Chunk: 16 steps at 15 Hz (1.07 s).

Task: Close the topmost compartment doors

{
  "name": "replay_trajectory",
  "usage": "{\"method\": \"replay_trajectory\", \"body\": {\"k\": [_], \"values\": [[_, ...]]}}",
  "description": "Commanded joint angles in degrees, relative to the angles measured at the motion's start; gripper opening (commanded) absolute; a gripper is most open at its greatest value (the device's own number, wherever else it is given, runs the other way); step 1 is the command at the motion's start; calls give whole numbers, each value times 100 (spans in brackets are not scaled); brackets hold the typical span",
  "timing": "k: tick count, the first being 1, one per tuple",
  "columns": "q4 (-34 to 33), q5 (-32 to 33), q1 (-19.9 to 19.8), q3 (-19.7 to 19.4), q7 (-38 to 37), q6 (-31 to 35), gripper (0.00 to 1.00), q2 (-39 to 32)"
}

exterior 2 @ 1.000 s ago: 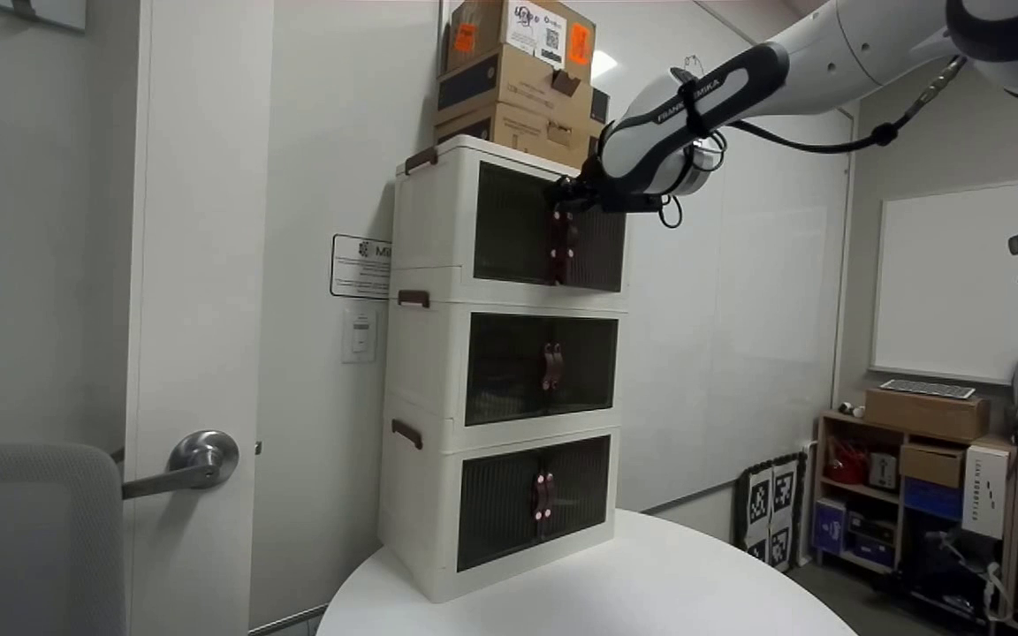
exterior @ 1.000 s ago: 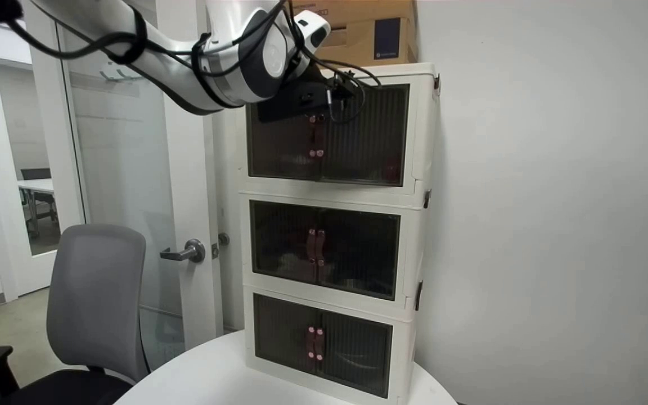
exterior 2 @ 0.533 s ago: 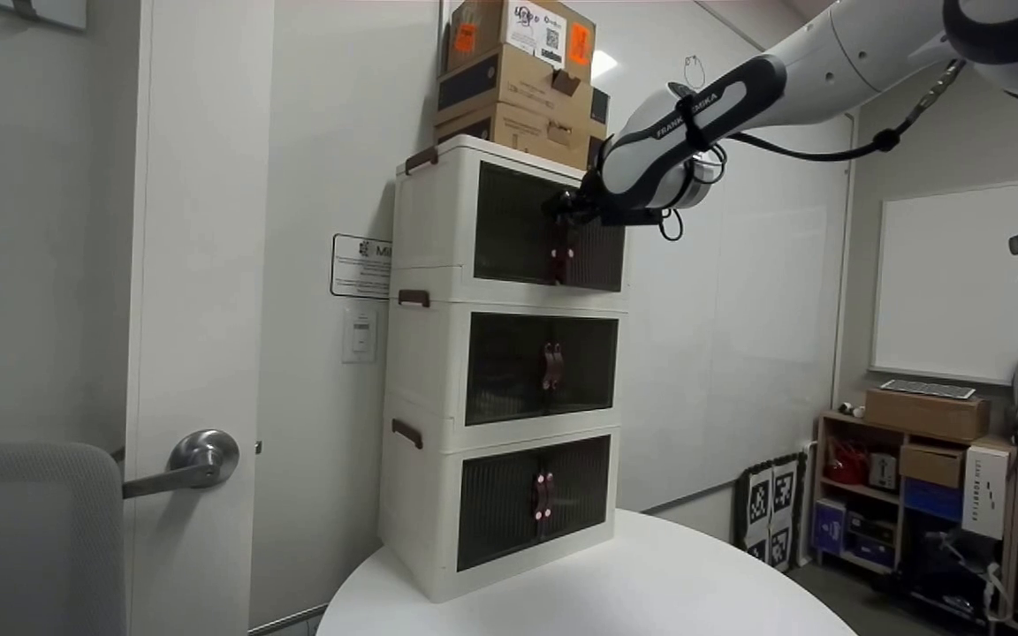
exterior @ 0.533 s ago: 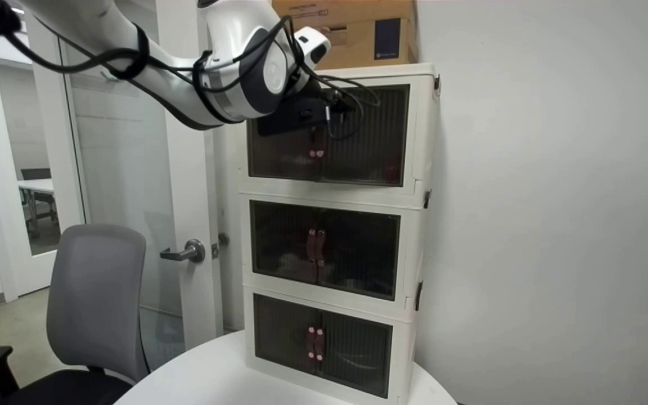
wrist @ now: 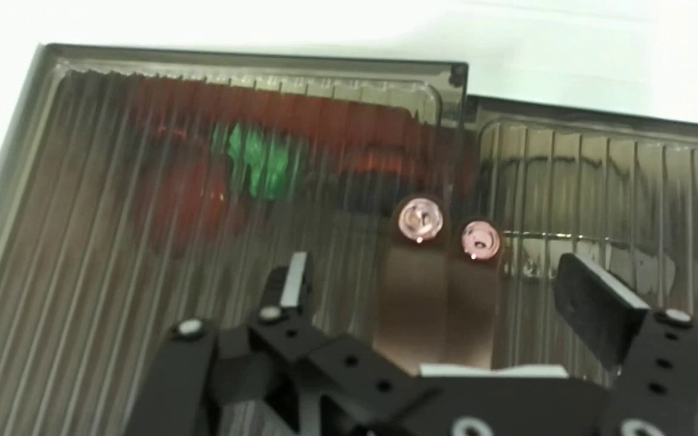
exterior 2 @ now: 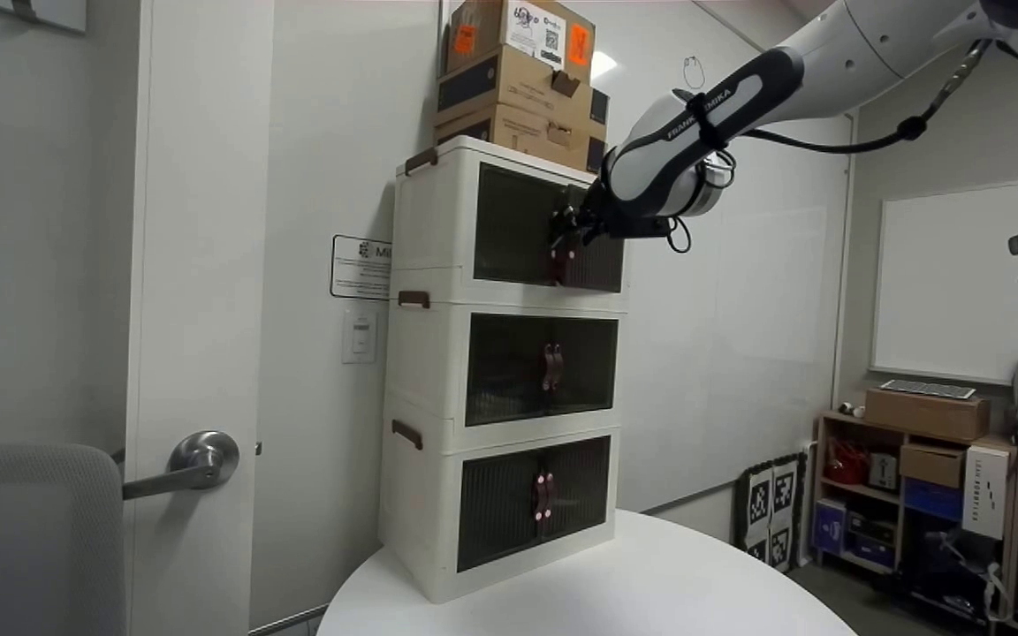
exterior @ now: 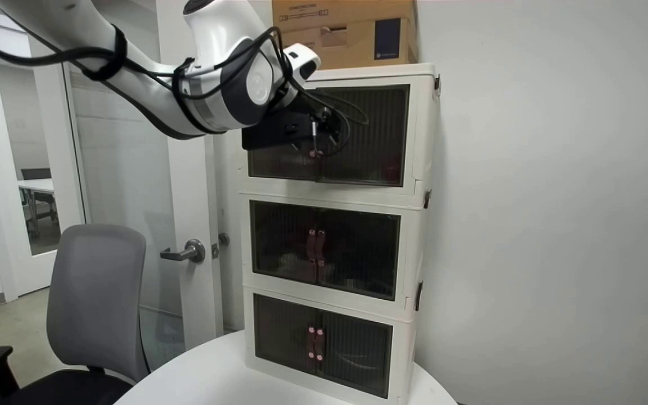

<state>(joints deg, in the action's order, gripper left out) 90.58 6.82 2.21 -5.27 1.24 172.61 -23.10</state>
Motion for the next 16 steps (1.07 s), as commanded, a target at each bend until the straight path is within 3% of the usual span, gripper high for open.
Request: {"method": "replay_trajectory", "body": {"k": [1,10,13,16], "values": [[637,130,100,-91,-31,6,100,345],[1232,480,217,-367,-148,34,100,431],[1173,650,412,-643,-353,252,100,326],[1120,536,455,-628,-342,638,100,311]]}}
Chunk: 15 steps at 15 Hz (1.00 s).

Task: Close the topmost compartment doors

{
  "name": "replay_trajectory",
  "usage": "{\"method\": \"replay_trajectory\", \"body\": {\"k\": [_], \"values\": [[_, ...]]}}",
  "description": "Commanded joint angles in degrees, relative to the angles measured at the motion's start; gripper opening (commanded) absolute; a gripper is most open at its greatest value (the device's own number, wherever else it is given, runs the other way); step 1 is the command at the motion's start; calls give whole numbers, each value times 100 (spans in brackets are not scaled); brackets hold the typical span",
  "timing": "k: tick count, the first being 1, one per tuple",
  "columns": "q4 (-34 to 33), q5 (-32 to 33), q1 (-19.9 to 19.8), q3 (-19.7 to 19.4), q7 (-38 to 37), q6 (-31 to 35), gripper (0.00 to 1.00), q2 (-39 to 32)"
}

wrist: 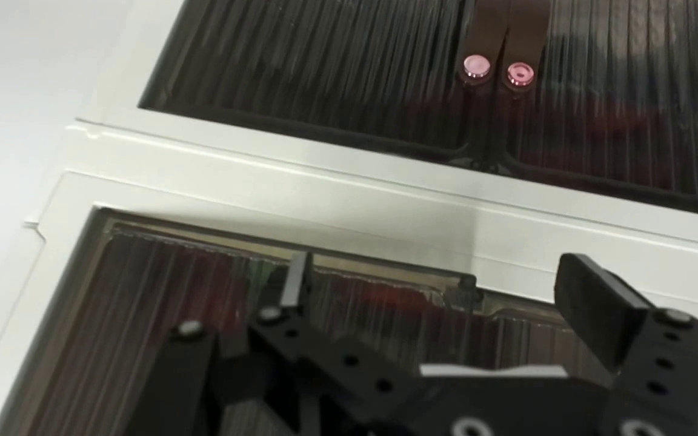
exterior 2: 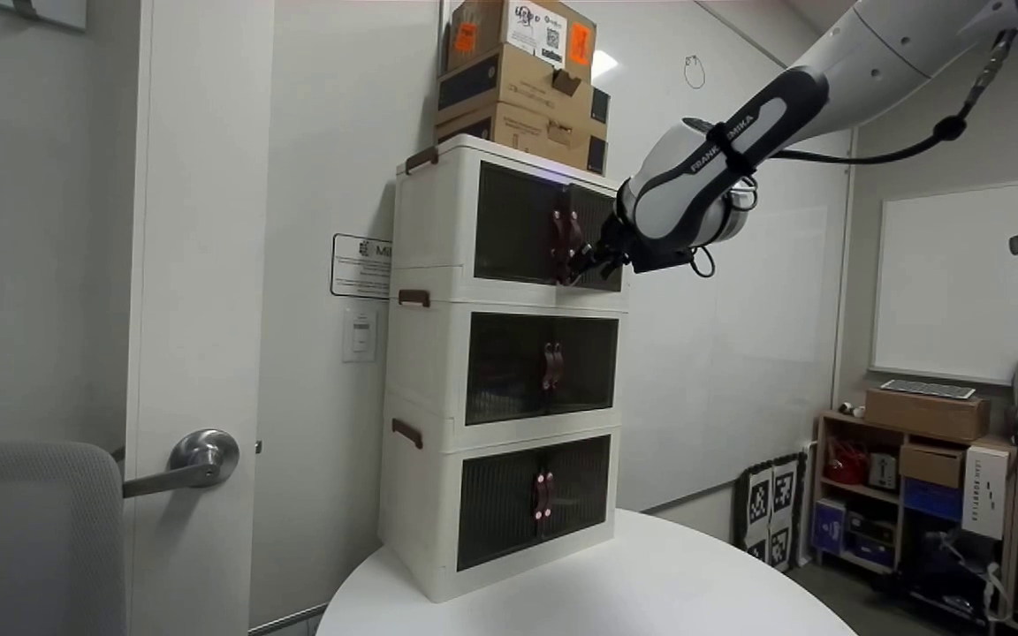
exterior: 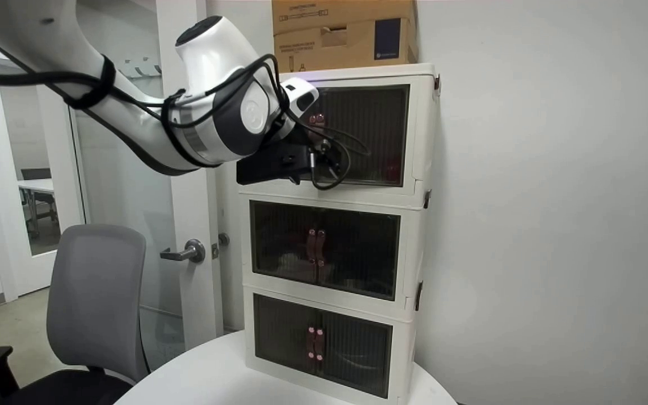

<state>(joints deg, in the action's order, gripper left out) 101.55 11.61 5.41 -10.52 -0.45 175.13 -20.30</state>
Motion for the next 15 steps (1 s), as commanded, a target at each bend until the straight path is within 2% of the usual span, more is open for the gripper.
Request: {"method": "replay_trajectory", "body": {"k": [1,5,6,9,15], "values": [[7,-39,79,5,-131,552,100,36],[-48,-391,-326,672,126,1155,100,-10],[-90,-356,-579,994,142,1265,100,-39],[-403,-241,-1011,1508,111,1501,100,-265],[-1142,-163,-1489,1889,128,1333,100,-739]]}}
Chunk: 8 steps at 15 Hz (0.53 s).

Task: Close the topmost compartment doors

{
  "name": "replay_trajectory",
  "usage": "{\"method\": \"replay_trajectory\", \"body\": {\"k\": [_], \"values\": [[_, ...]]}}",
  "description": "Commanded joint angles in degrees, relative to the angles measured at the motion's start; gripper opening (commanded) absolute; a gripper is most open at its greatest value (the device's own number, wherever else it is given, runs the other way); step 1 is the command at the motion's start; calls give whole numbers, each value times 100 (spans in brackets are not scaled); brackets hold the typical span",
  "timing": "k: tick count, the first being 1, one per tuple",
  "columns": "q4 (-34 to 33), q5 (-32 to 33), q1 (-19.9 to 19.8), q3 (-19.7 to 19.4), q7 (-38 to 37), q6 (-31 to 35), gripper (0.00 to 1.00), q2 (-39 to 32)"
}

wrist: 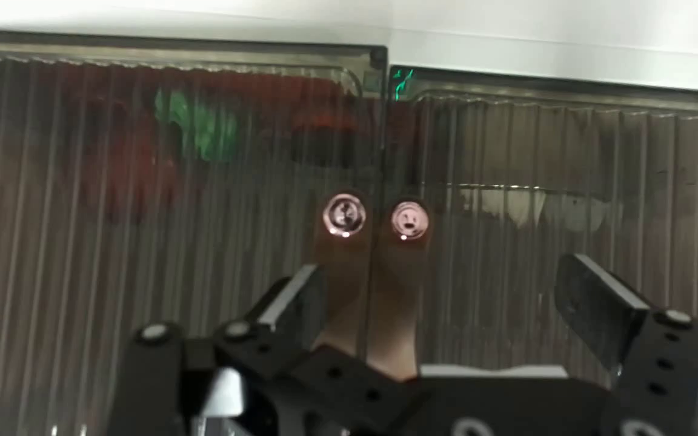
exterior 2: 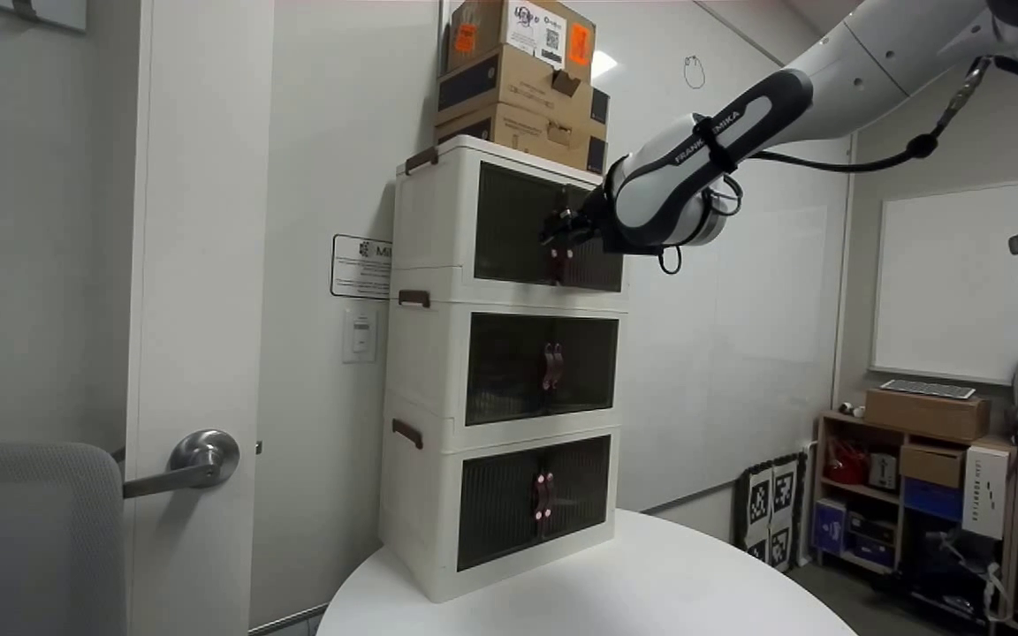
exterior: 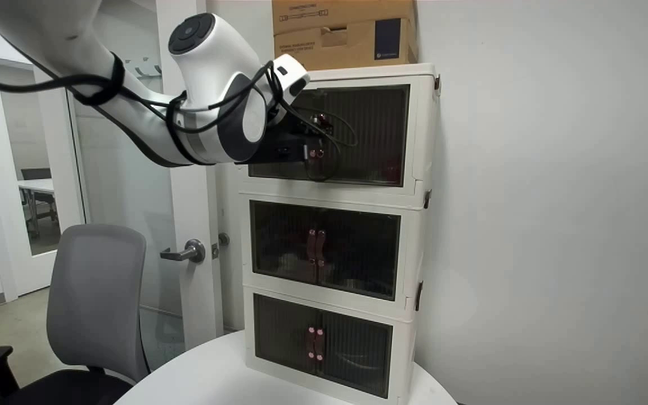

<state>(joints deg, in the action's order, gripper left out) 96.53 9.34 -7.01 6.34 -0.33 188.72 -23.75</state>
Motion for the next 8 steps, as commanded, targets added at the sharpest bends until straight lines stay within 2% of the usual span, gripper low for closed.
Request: {"method": "replay_trajectory", "body": {"k": [1,8], "values": [[-770,82,-344,307,140,-66,100,-481],[-1533,210,-780,937,425,-303,100,-1015]]}}
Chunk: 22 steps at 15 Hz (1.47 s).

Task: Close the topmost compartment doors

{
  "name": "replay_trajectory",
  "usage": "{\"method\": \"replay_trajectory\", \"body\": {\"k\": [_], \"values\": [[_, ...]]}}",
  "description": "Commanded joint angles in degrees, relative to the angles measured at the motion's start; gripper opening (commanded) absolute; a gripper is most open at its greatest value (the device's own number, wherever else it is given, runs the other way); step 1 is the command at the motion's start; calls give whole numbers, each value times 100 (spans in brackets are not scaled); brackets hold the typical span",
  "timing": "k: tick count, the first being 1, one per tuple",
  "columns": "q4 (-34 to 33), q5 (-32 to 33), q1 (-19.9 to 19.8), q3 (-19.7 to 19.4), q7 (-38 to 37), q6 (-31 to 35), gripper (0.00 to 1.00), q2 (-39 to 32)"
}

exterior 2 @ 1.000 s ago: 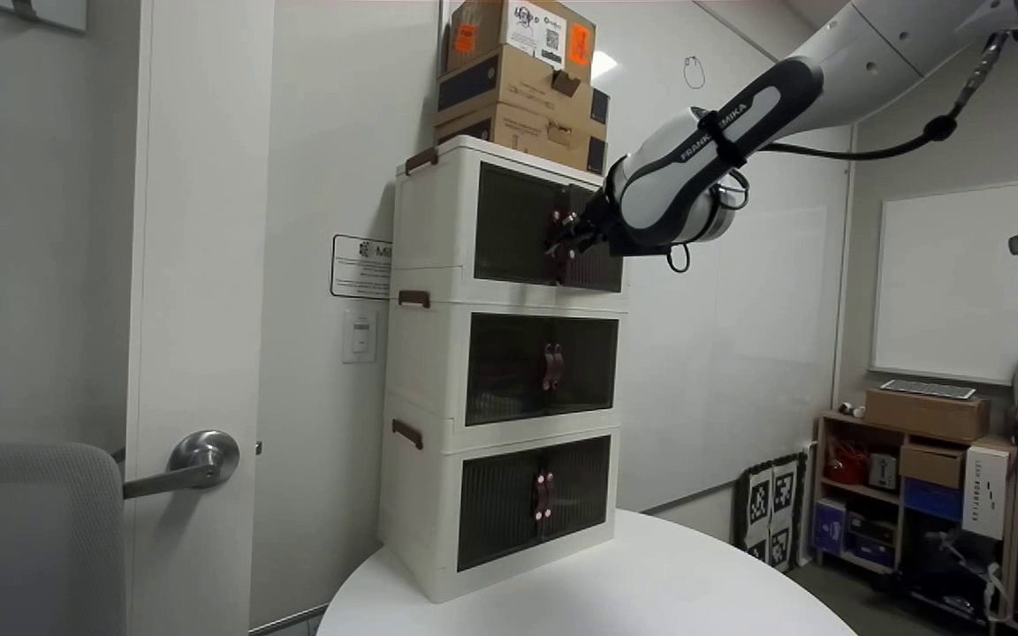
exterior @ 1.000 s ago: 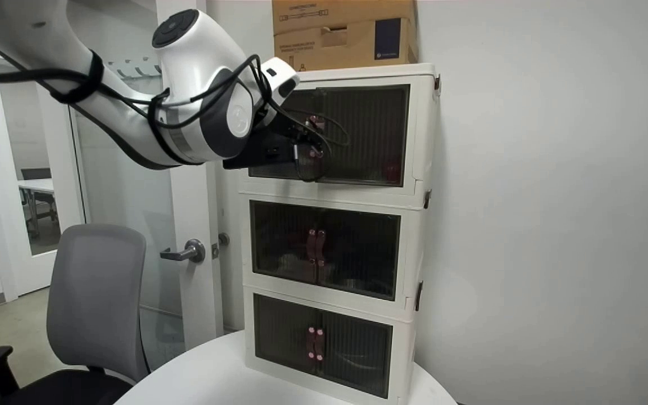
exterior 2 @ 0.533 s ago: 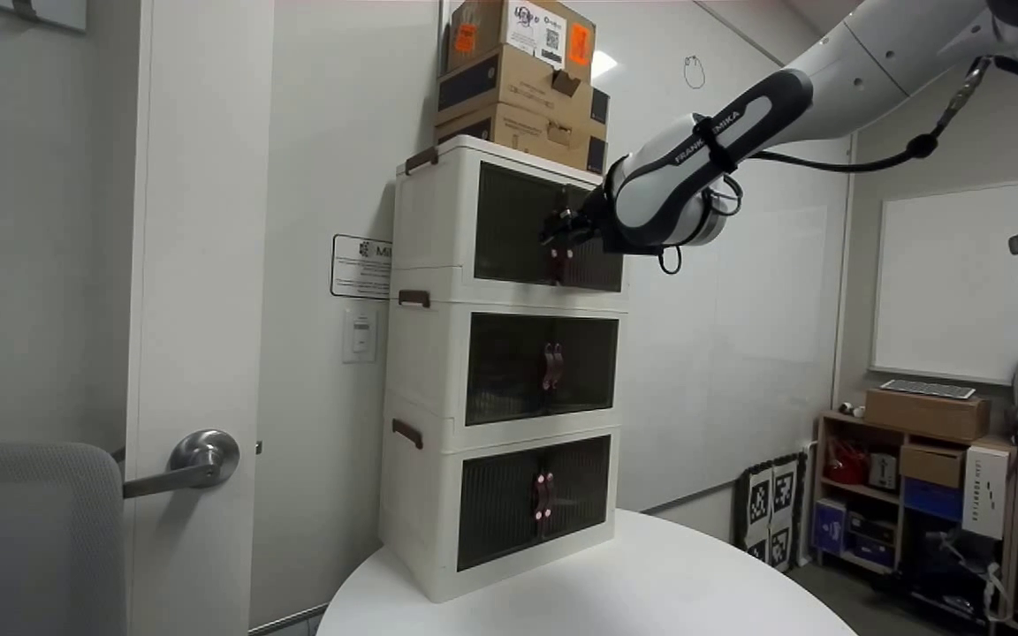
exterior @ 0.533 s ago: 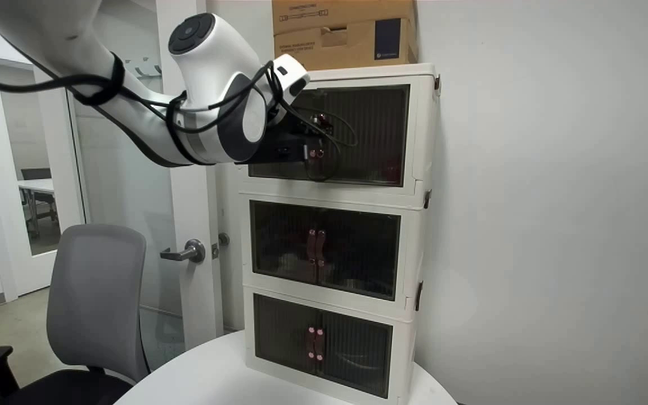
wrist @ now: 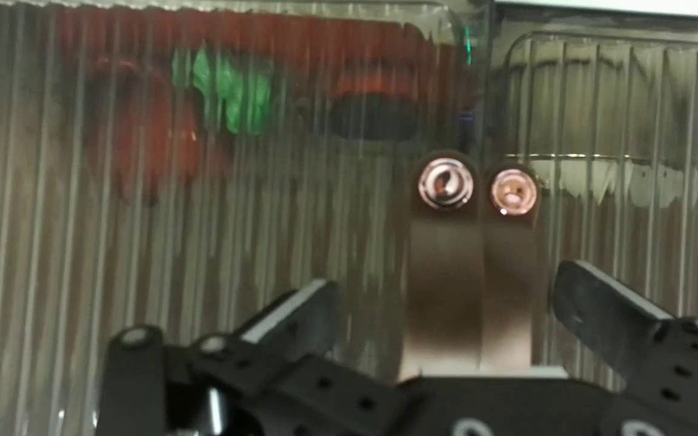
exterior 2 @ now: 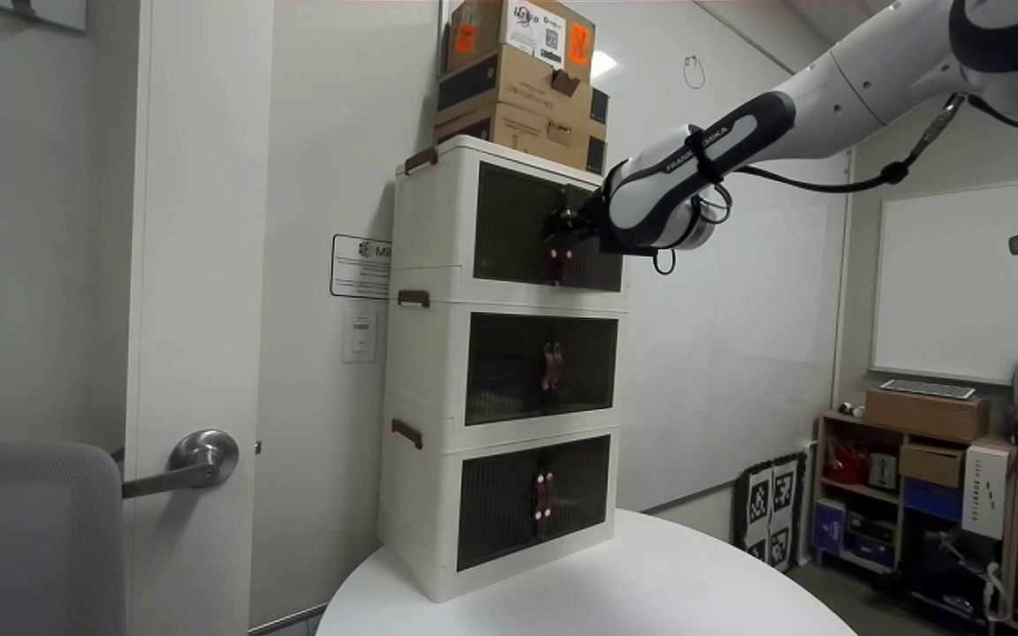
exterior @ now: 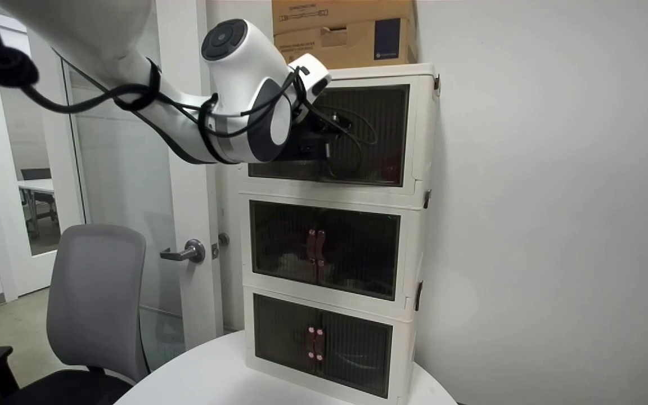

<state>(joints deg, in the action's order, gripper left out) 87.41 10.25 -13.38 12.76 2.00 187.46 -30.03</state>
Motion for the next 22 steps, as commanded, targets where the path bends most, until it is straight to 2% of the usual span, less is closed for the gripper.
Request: {"method": "replay_trajectory", "body": {"k": [1,3,6,9,10,13,22], "values": [[-692,133,-170,353,247,-208,100,-448],[-809,146,-178,421,324,-258,100,-536],[-945,142,-63,303,390,-294,100,-624],[-1350,140,326,-203,334,-437,100,-867],[-1455,-54,537,-457,451,-489,100,-912],[-1650,-70,819,-860,427,-697,100,-984],[-1760,83,1292,-1618,120,-1191,100,-969]]}}
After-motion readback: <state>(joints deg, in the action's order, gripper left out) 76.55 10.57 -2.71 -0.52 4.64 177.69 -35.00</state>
